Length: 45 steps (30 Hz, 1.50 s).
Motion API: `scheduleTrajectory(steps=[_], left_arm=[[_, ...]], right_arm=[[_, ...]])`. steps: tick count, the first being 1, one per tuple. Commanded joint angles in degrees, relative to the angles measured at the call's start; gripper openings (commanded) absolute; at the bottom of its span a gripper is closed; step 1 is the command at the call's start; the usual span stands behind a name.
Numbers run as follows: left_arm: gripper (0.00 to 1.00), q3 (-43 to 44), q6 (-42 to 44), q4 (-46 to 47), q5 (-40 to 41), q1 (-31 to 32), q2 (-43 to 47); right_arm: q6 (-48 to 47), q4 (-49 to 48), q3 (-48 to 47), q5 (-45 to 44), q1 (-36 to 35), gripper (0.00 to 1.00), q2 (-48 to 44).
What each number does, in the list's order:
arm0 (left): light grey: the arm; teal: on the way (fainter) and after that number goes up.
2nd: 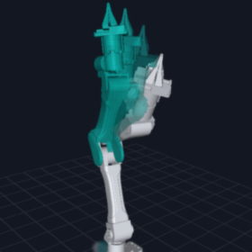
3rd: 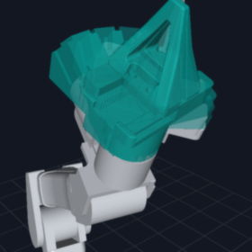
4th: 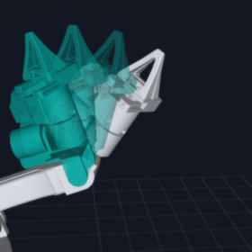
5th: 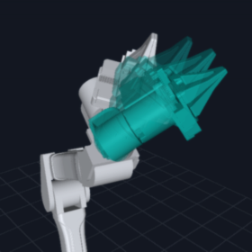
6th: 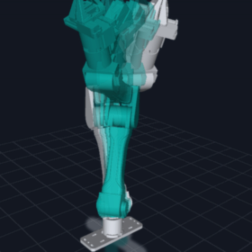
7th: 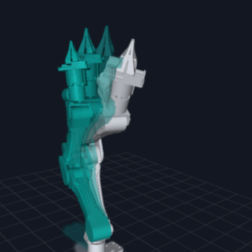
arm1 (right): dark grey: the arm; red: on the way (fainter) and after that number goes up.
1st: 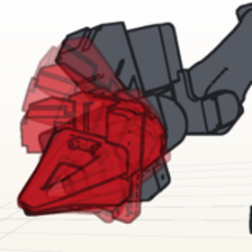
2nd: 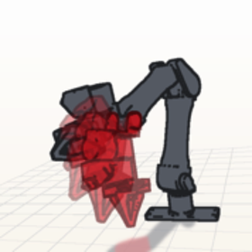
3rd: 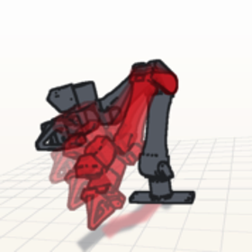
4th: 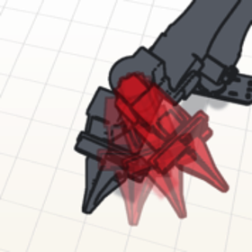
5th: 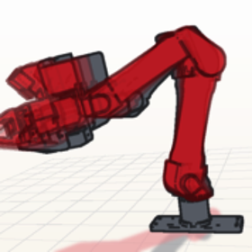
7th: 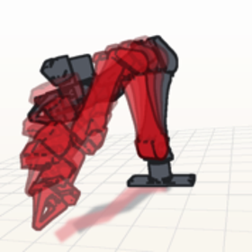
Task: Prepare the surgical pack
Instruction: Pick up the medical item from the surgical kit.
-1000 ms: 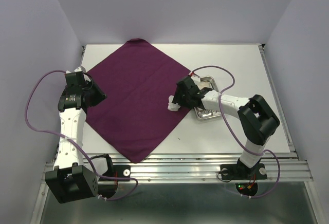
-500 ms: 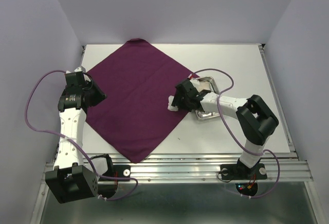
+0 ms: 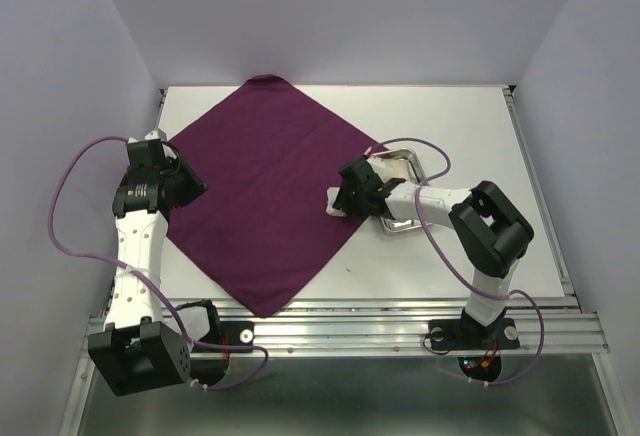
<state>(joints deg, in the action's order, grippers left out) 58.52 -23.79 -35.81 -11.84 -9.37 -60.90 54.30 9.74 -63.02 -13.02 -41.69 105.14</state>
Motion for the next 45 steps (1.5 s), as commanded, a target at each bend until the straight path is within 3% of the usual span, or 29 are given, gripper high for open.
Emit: scheduleTrajectory(steps=[1, 7, 13, 35, 45], left_arm=[[0.29, 0.1, 1.03, 0.66, -0.12, 0.31, 1.23], [0.29, 0.19, 1.03, 0.66, -0.12, 0.31, 1.23], [0.29, 0.19, 0.85, 0.74, -0.12, 0.31, 0.96], [0.29, 0.19, 1.12, 0.92, -0.73, 0.4, 0.7], [0.29, -0.07, 1.2, 1.09, -0.73, 0.58, 0.96]], right_arm=[[0.45, -1.3, 1.06, -1.4, -0.32, 0.42, -0.64], [-0.25, -0.77, 0.63, -2.63, -0.32, 0.22, -2.83], [-2.01, 0.63, -0.61, -3.51, -0.32, 0.12, -5.2], [-9.92, 2.65, -4.74, -6.41, -0.32, 0.11, -9.69], [-14.66, 2.66, -1.58, -3.25, 5.56, 0.1, -13.91]])
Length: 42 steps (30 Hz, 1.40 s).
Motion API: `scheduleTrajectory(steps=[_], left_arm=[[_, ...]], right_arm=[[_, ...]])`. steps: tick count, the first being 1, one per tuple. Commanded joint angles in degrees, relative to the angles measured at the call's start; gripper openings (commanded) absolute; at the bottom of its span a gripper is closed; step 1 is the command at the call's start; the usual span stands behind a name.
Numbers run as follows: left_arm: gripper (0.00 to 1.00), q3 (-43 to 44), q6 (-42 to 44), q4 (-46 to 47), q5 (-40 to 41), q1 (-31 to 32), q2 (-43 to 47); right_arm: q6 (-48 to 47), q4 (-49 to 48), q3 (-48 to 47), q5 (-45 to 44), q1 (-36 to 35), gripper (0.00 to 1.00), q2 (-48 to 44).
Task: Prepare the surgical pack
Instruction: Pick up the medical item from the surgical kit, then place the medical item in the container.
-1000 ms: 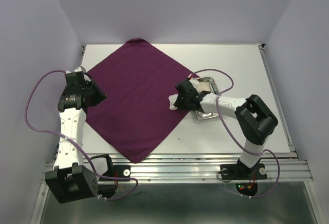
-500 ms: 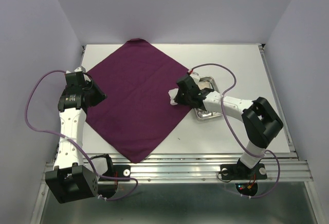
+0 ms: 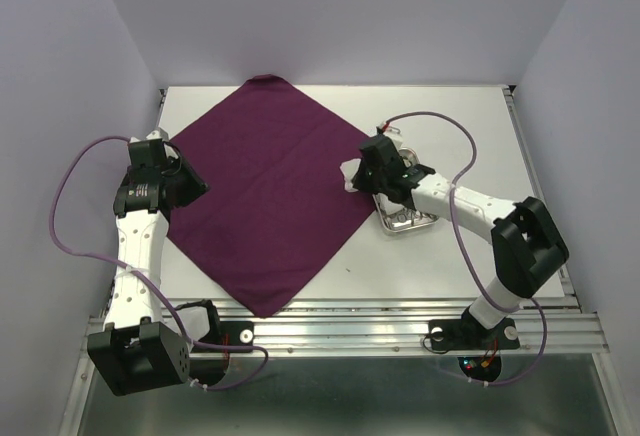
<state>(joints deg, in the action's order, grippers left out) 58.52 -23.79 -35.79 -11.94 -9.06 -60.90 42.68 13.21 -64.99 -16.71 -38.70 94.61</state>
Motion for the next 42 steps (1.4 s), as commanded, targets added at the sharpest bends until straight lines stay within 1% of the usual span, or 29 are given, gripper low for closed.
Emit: scheduleTrajectory(steps=[1, 17, 22, 29, 33, 42], left_arm=[[0.29, -0.07, 1.12, 1.16, -0.62, 0.27, 0.88], [0.29, 0.19, 1.12, 0.81, -0.36, 0.36, 1.14], [0.29, 0.01, 1.12, 0.99, -0.45, 0.36, 1.14], [0.29, -0.16, 1.11, 0.99, -0.36, 0.36, 1.31], [0.28, -0.16, 1.12, 1.07, -0.45, 0.36, 1.23], [0.29, -0.34, 1.03, 1.07, -0.54, 0.36, 1.32]], right_arm=[[-3.73, -0.82, 0.65, 1.06, 3.1, 0.1, -3.81], [-4.09, -0.82, 6.45, 3.61, 8.2, 0.1, -6.71], [-4.44, -0.82, 9.35, 4.31, 12.23, 0.1, -7.94], [-5.93, -0.73, 11.02, 6.07, 16.98, 0.1, -9.88], [-6.9, -0.82, 11.29, 8.61, 18.3, 0.1, -10.58], [-7.08, -0.91, 9.97, 12.4, 18.31, 0.1, -10.85]])
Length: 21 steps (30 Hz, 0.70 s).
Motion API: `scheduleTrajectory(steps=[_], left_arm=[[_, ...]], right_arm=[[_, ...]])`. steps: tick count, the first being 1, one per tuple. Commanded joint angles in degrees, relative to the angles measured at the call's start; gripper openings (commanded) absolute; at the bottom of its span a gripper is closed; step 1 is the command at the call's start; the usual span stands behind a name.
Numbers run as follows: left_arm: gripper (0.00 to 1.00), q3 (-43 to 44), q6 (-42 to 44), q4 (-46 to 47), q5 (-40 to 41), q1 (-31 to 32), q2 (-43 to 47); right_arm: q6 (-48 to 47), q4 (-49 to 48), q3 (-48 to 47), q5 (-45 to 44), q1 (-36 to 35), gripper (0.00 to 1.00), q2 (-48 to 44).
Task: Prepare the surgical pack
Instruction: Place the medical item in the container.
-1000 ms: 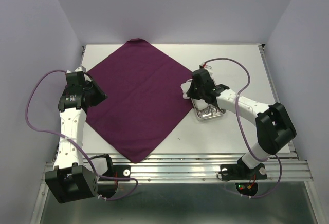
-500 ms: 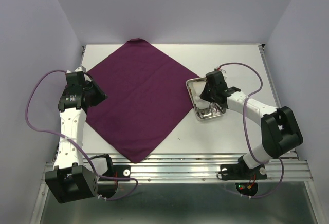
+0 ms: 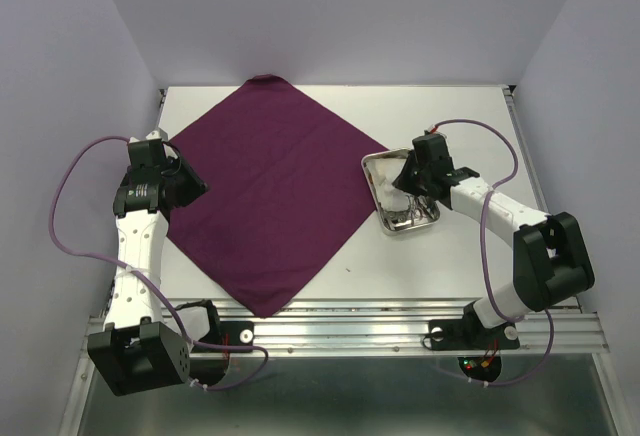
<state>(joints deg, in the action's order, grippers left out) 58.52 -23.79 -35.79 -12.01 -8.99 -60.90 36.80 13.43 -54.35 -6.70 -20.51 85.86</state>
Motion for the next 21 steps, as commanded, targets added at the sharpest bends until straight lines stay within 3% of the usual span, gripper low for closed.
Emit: scheduleTrajectory(steps=[1, 21], left_arm=[[0.29, -0.25, 0.94, 1.07, -0.47, 0.29, 1.31], [0.29, 0.72, 1.03, 0.64, -0.38, 0.29, 1.14]], right_arm=[[-1.2, -1.04, -0.93, 3.0, 0.12, 0.1, -2.37], [-1.99, -0.07, -4.1, 1.87, 2.67, 0.1, -6.5]])
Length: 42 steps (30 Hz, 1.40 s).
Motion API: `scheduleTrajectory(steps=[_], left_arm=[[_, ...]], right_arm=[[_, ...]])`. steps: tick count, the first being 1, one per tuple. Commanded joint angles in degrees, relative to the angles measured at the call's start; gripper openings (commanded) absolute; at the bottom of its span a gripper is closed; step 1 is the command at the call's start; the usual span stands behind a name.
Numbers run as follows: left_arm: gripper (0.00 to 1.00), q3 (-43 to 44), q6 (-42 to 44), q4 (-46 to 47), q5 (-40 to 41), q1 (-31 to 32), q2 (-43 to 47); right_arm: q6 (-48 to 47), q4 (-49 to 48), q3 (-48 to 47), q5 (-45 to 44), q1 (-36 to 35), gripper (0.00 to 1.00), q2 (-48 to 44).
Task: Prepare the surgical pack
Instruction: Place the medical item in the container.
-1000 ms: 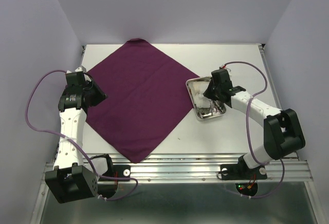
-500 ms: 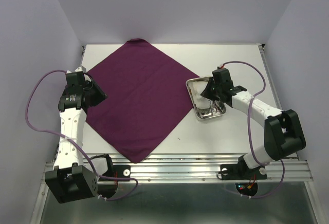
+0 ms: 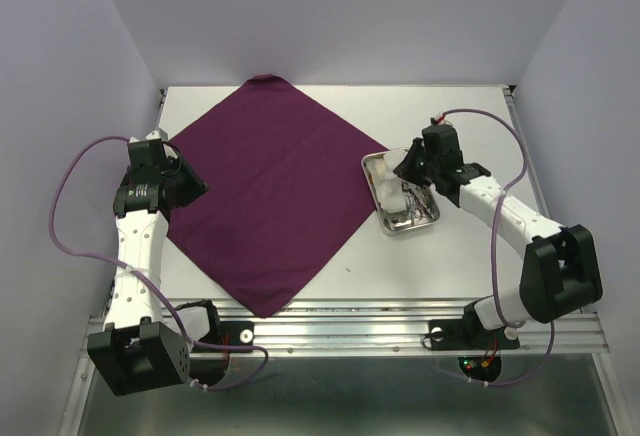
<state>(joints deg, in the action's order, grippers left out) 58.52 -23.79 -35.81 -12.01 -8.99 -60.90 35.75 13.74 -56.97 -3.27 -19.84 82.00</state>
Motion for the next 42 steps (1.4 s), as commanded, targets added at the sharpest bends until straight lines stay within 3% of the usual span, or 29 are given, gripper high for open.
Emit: scheduleTrajectory(steps=[1, 11, 23, 33, 38, 39, 42], left_arm=[[0.29, 0.63, 1.03, 0.66, -0.38, 0.29, 1.14], [0.29, 0.01, 1.03, 1.36, -1.0, 0.38, 0.7], [0.29, 0.19, 0.85, 1.18, -0.56, 0.38, 0.53], [0.29, 0.19, 1.03, 1.18, -0.38, 0.38, 0.79], [0.29, -0.07, 0.94, 1.27, -0.47, 0.38, 0.79], [0.29, 0.01, 1.03, 1.27, -0.47, 0.38, 0.87], [0.29, -0.16, 1.12, 1.18, -0.38, 0.38, 1.05]], right_arm=[[-1.03, -0.38, -1.3, -1.48, 3.3, 0.1, -3.24], [-2.7, -0.47, 4.14, 0.8, 10.69, 0.1, -2.9], [-3.23, -5.74, 10.21, 5.82, 10.69, 0.1, 0.09], [-3.58, -4.25, 10.57, 6.87, 10.69, 0.11, 2.37], [-4.19, -0.82, 8.46, 5.56, 10.69, 0.24, 3.52], [-4.19, -0.12, 8.37, 5.2, 10.69, 0.33, 3.09], [-4.54, 2.16, 7.14, 3.62, 10.69, 0.46, 0.72]])
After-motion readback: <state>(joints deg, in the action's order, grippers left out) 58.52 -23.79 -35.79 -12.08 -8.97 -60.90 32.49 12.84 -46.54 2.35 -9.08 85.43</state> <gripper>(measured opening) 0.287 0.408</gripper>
